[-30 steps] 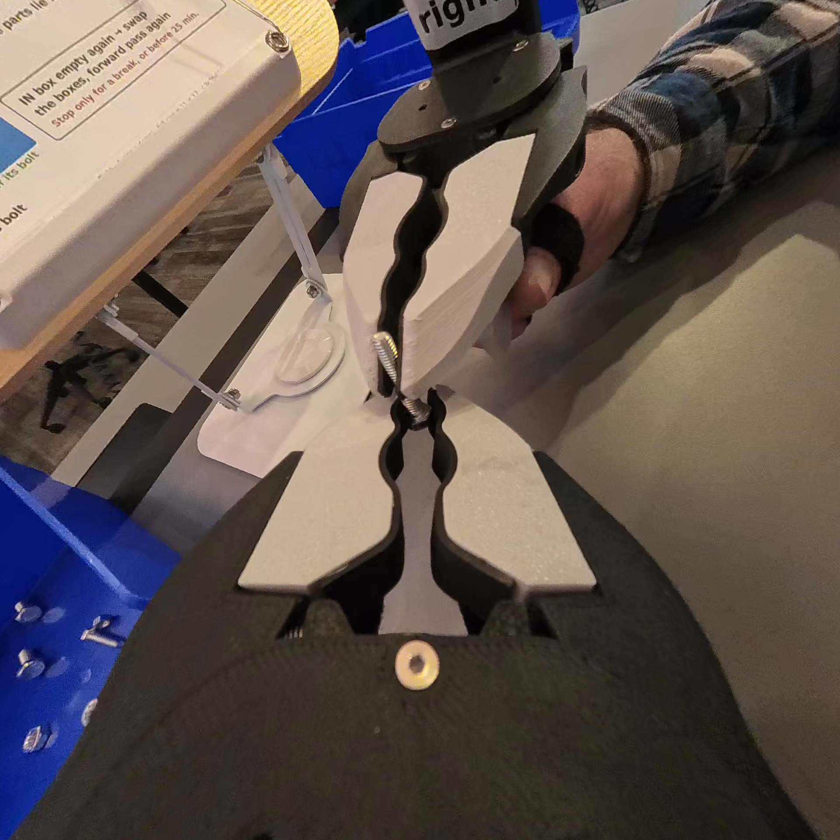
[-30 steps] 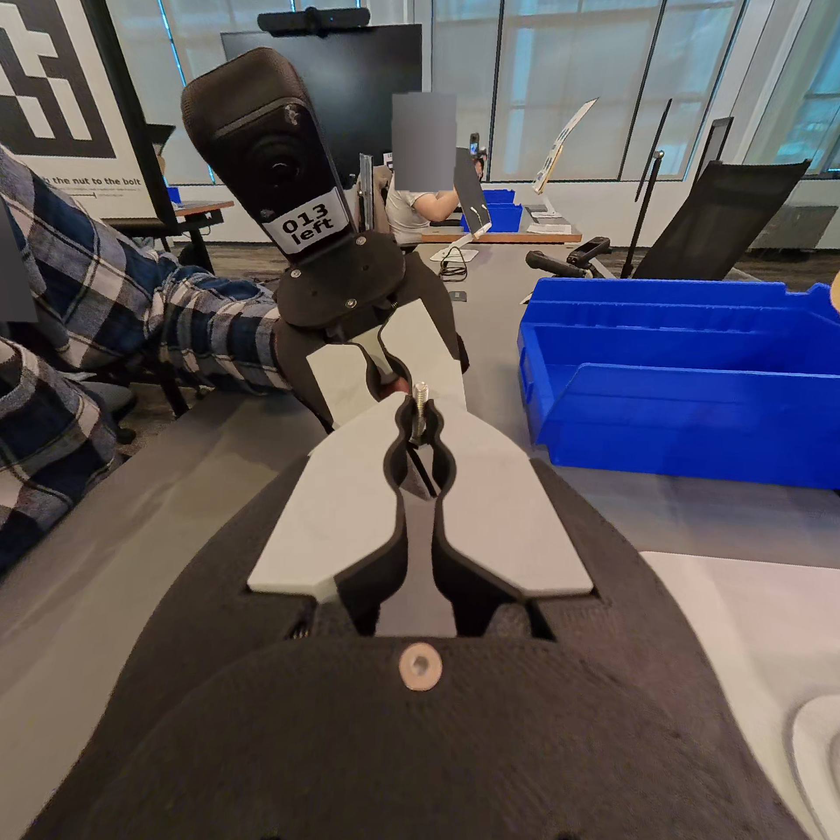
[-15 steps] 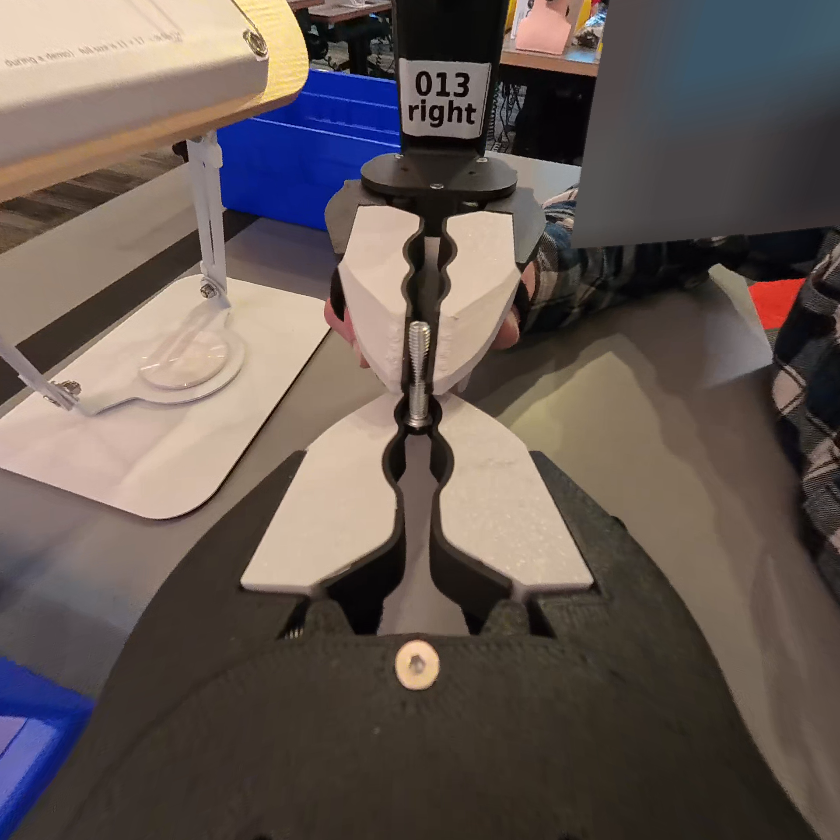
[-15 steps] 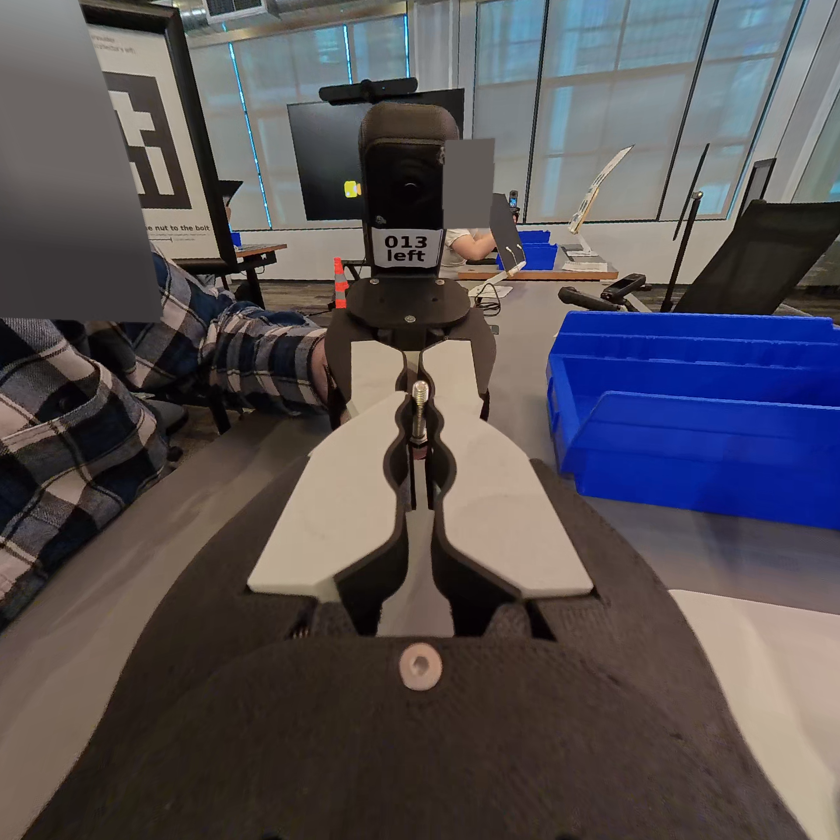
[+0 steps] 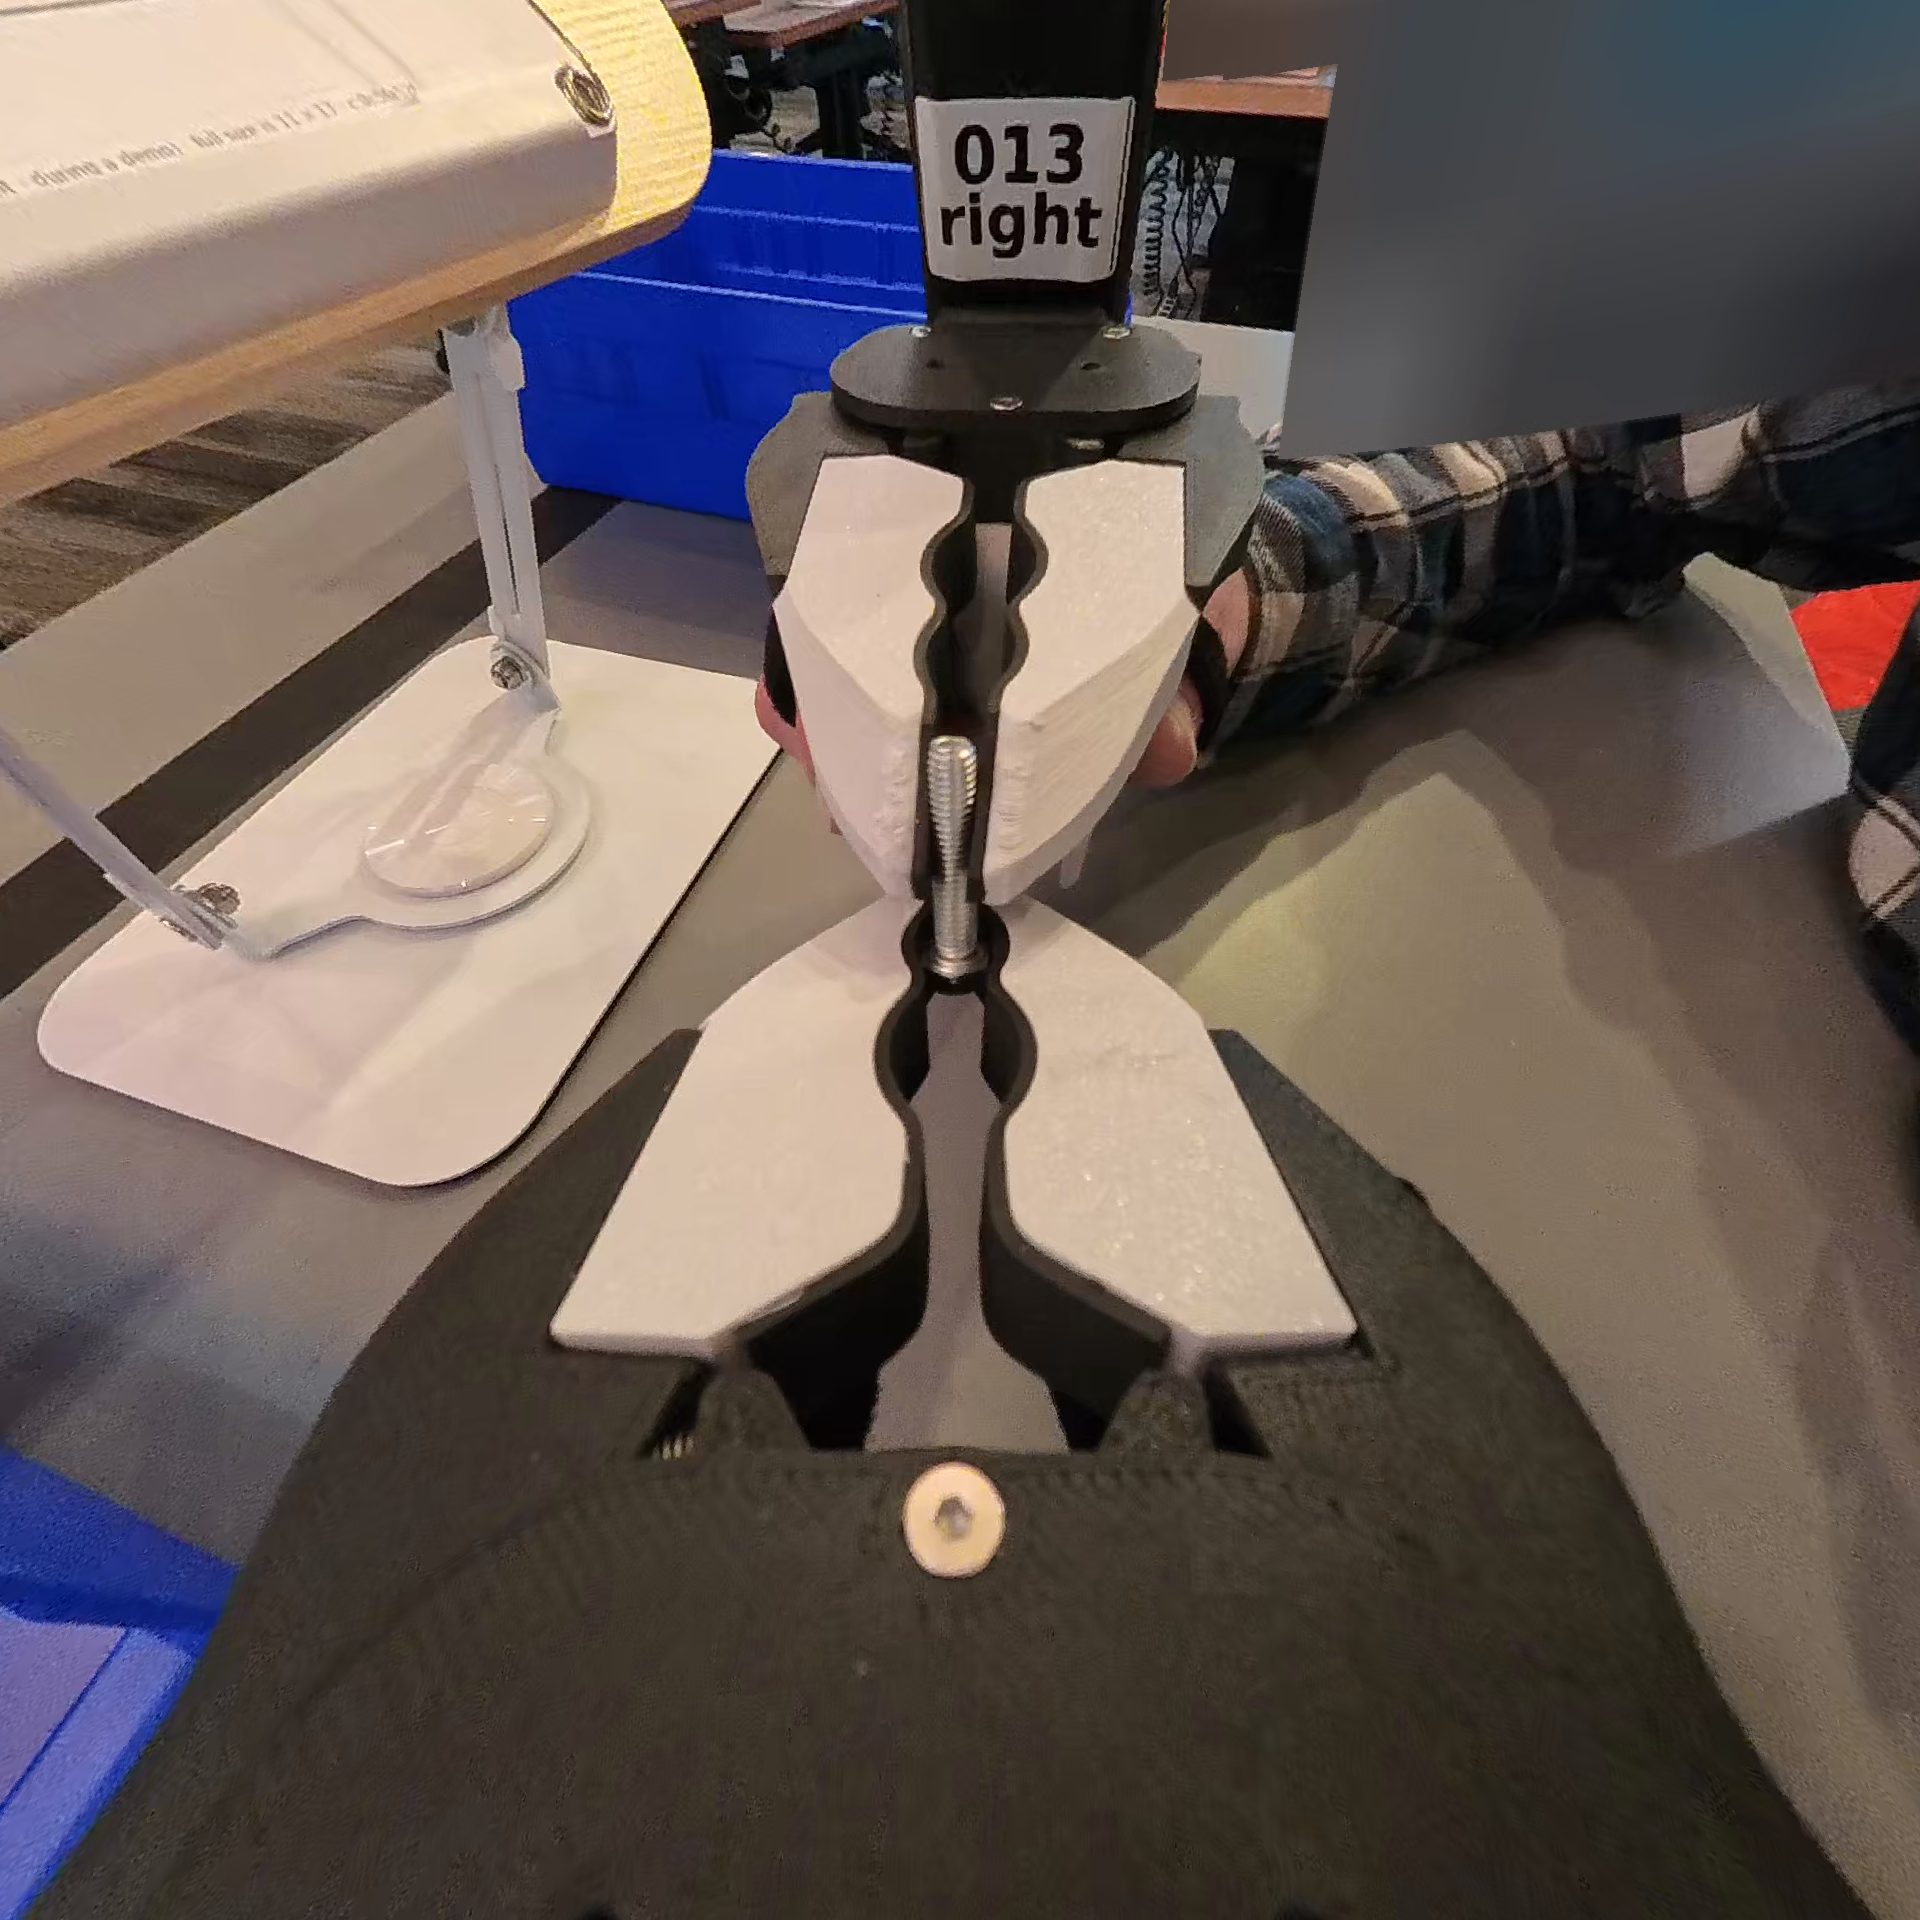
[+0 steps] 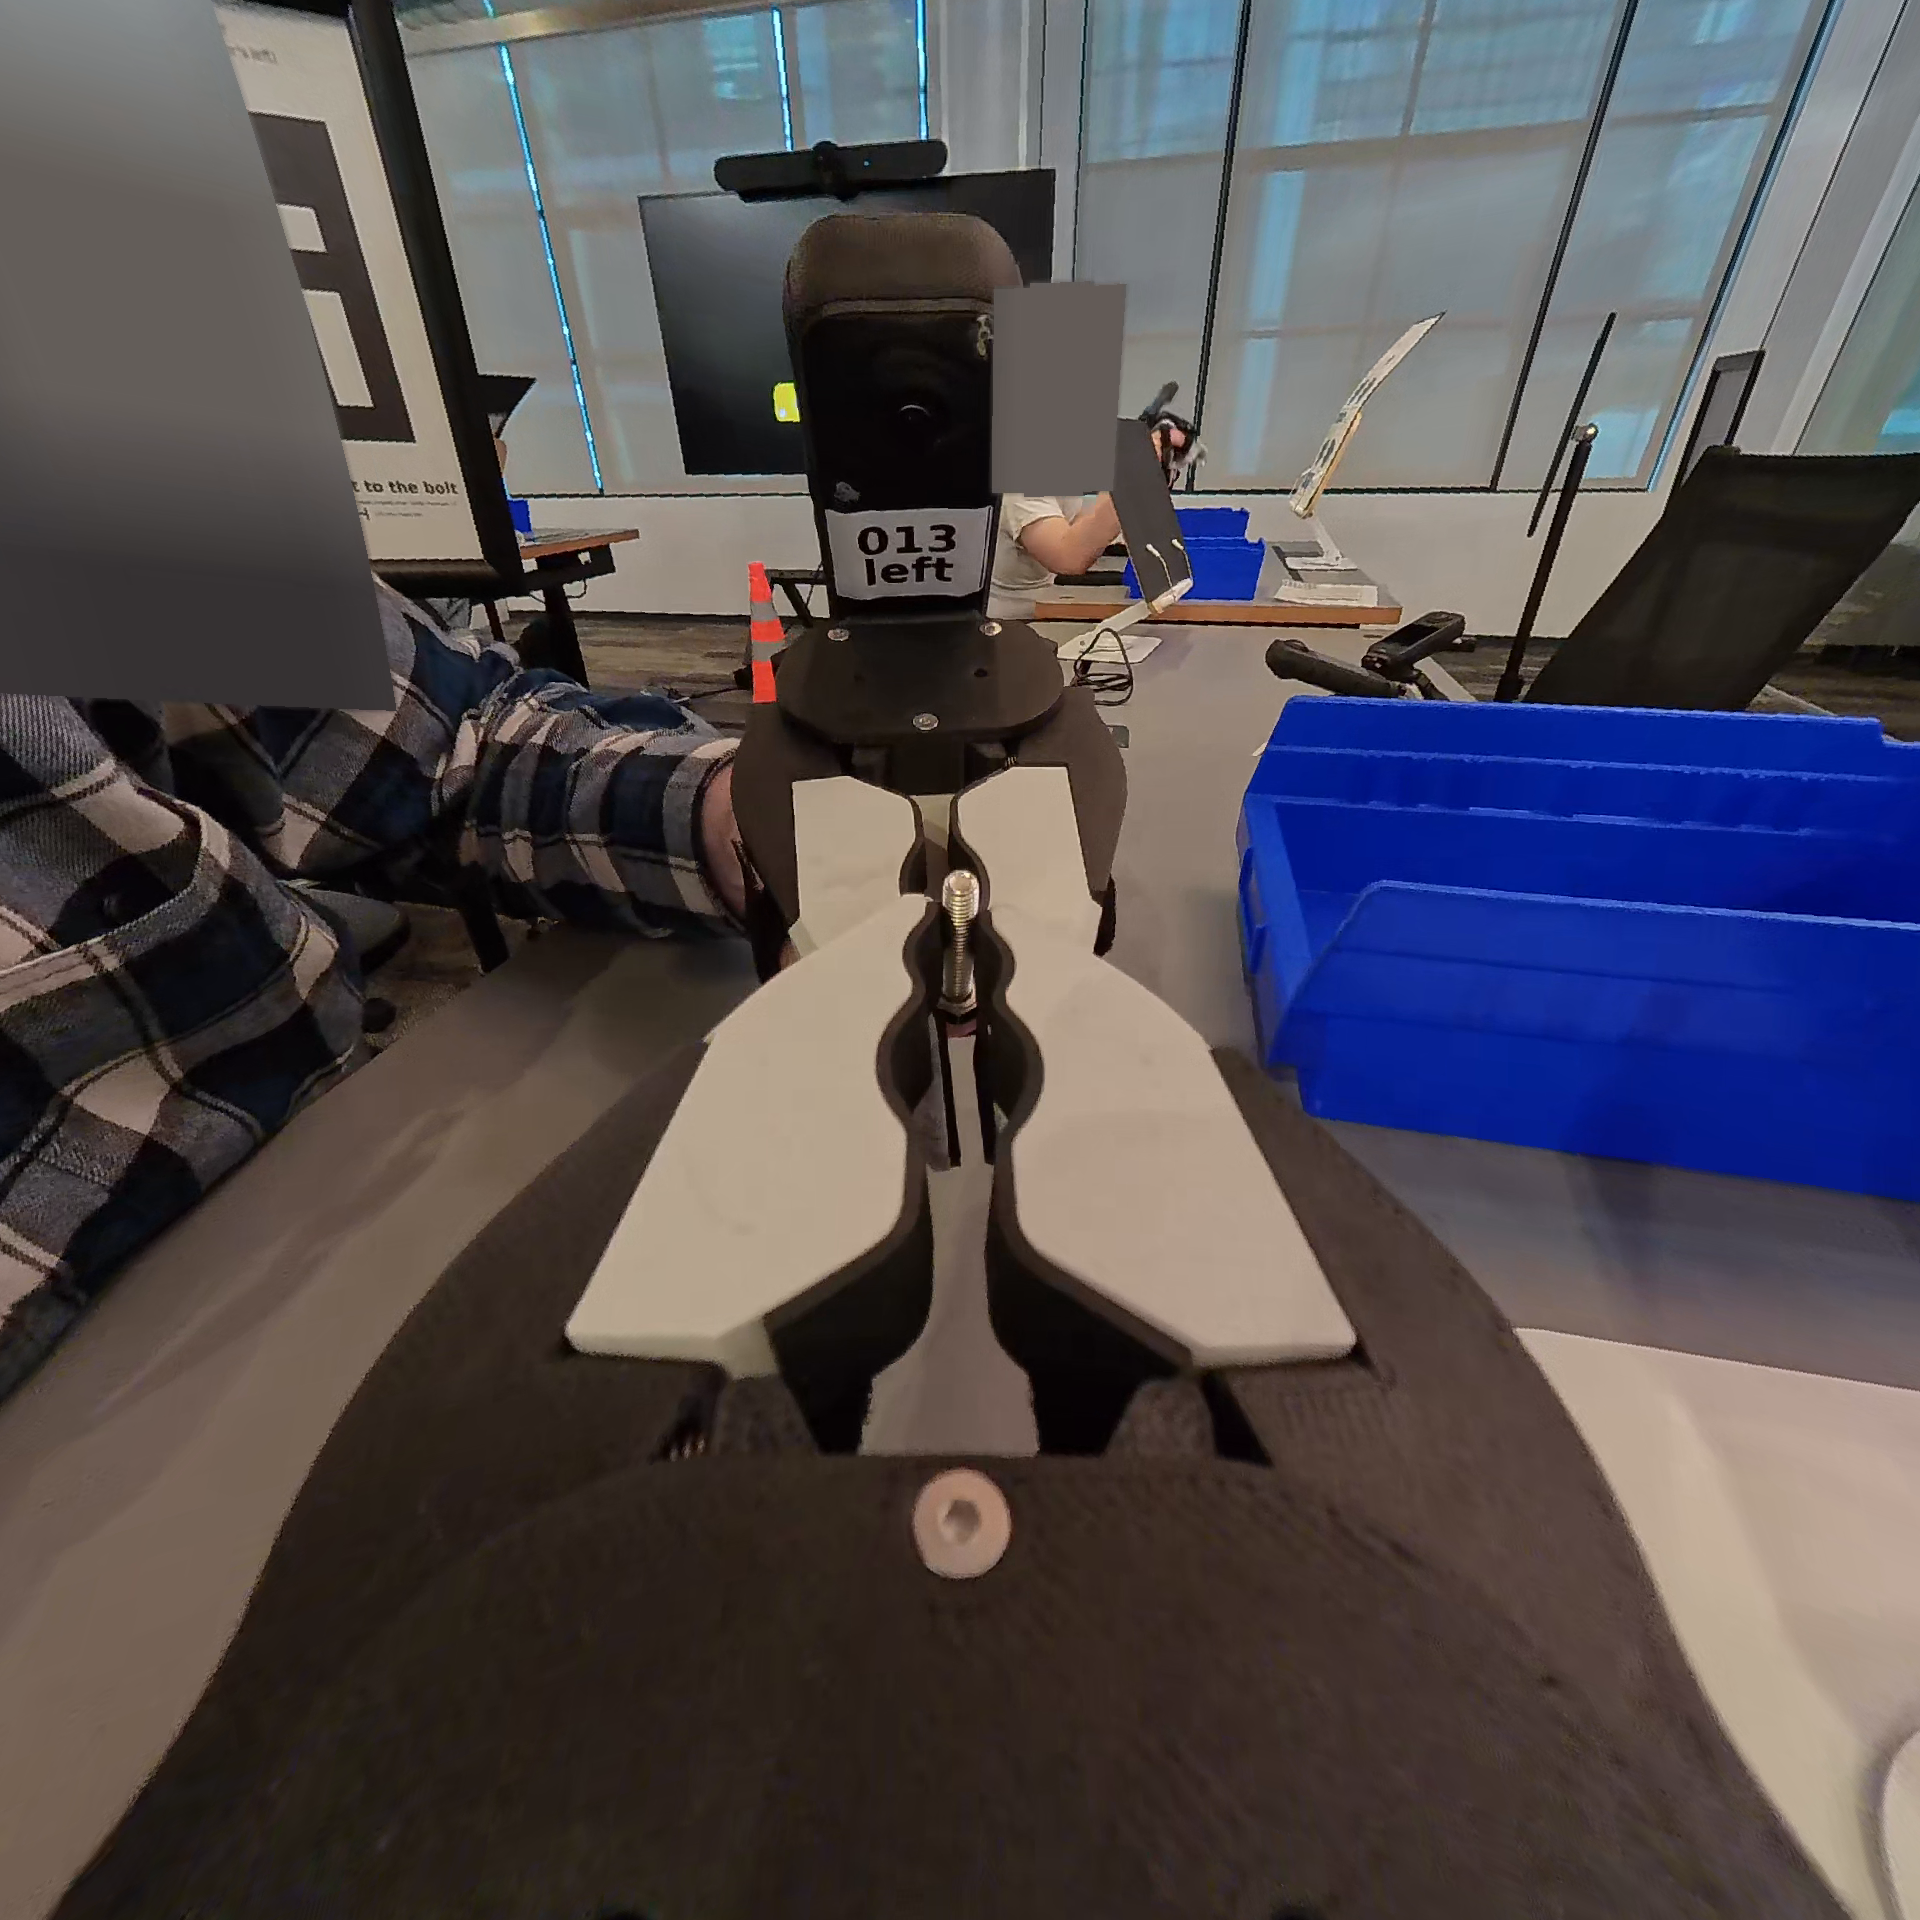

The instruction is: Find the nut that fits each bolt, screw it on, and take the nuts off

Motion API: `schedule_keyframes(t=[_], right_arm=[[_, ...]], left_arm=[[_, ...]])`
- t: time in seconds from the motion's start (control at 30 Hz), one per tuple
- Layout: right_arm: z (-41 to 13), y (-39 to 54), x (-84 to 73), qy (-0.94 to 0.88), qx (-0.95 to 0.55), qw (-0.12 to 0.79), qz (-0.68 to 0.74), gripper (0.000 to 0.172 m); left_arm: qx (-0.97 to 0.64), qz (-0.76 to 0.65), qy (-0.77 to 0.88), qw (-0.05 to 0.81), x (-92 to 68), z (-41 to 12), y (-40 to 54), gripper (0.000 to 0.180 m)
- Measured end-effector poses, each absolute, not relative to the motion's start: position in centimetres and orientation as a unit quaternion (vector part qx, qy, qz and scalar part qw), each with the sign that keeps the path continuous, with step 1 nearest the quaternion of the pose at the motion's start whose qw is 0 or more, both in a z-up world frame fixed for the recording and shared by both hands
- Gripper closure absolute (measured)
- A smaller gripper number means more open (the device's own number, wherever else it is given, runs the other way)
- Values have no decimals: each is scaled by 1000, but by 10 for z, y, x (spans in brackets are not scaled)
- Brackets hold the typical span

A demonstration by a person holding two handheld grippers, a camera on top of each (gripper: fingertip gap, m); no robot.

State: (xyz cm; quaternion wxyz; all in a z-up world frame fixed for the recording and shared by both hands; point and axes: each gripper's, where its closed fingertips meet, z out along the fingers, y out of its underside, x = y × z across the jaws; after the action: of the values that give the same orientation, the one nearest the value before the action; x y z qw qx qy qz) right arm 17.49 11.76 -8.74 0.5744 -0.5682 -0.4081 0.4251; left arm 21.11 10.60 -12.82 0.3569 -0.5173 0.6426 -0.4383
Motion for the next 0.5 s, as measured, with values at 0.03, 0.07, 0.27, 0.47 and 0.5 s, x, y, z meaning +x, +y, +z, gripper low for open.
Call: schedule_keyframes(t=[0.03,0.07,0.27,0.47,0.5], right_arm=[[-88,118,175,-408,-568,574,426,167],[-87,118,175,-407,-568,574,426,167],[-88,118,175,-408,-571,573,423,167],[-85,122,186,-409,-583,573,404,140],[-90,121,187,-421,-591,564,394,138]], left_arm=[[-516,-436,643,361,211,-128,106,176],[-514,-435,644,364,211,-128,106,176],[-516,-423,643,376,211,-129,109,176],[-530,-414,627,394,203,-132,127,177],[-532,-409,625,398,200,-133,130,177]])
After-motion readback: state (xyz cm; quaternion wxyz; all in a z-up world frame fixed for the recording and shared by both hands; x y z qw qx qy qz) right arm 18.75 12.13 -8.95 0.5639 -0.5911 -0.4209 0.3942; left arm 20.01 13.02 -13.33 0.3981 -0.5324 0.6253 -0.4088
